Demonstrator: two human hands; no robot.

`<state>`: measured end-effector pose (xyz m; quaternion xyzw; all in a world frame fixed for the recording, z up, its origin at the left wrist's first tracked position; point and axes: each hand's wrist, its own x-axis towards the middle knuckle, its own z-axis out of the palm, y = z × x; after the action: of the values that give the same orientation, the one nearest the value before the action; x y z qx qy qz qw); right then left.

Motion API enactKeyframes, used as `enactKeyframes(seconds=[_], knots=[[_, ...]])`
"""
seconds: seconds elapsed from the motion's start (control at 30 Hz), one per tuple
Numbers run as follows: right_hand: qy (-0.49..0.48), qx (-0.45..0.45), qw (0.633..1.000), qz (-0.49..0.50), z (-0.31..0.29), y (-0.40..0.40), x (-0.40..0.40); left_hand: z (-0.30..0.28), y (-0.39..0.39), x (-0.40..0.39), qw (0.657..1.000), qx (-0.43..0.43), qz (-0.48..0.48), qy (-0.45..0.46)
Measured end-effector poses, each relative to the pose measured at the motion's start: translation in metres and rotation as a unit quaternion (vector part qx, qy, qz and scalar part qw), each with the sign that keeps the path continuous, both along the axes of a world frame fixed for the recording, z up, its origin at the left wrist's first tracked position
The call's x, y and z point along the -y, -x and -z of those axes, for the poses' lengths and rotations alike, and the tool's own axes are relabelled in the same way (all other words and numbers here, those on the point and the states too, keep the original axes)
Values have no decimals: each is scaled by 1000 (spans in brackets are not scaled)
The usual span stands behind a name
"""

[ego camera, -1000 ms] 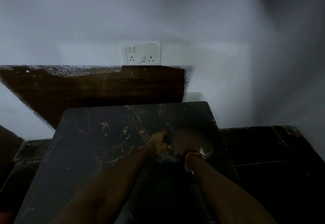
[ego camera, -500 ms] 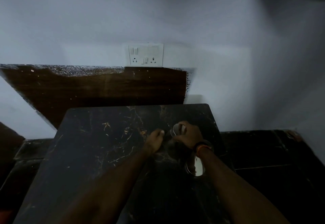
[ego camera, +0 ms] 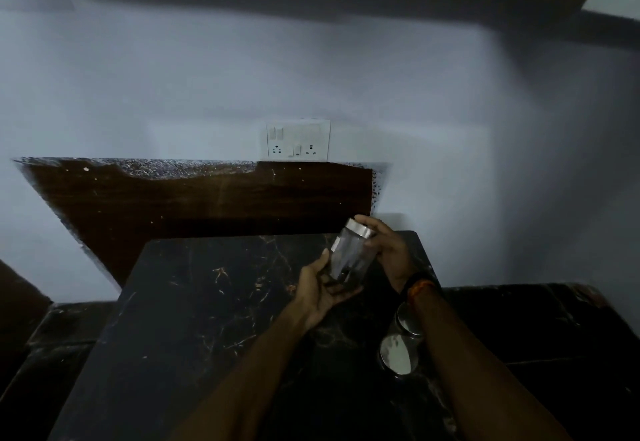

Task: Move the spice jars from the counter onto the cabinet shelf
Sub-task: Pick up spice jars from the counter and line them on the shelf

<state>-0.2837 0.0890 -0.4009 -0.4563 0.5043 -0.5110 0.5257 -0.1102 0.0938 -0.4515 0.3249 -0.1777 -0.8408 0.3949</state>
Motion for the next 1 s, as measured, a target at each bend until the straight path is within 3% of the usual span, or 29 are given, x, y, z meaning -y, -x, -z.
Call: enactKeyframes(seconds=[0.23,0.4,0.7,1.0], knots=[[8,59,996,65,-12,-14,14,-21,-4,3,983,75,-47,163],[5,107,989,99,-25,-23,16,-36,-3,-1,950,139,-55,275],[30,213,973,85,-58,-21,16,-56,1,7,966,38,-15,255],[85,231,967,61,-108,-15,26,-113,1,30,945,55,9,322]])
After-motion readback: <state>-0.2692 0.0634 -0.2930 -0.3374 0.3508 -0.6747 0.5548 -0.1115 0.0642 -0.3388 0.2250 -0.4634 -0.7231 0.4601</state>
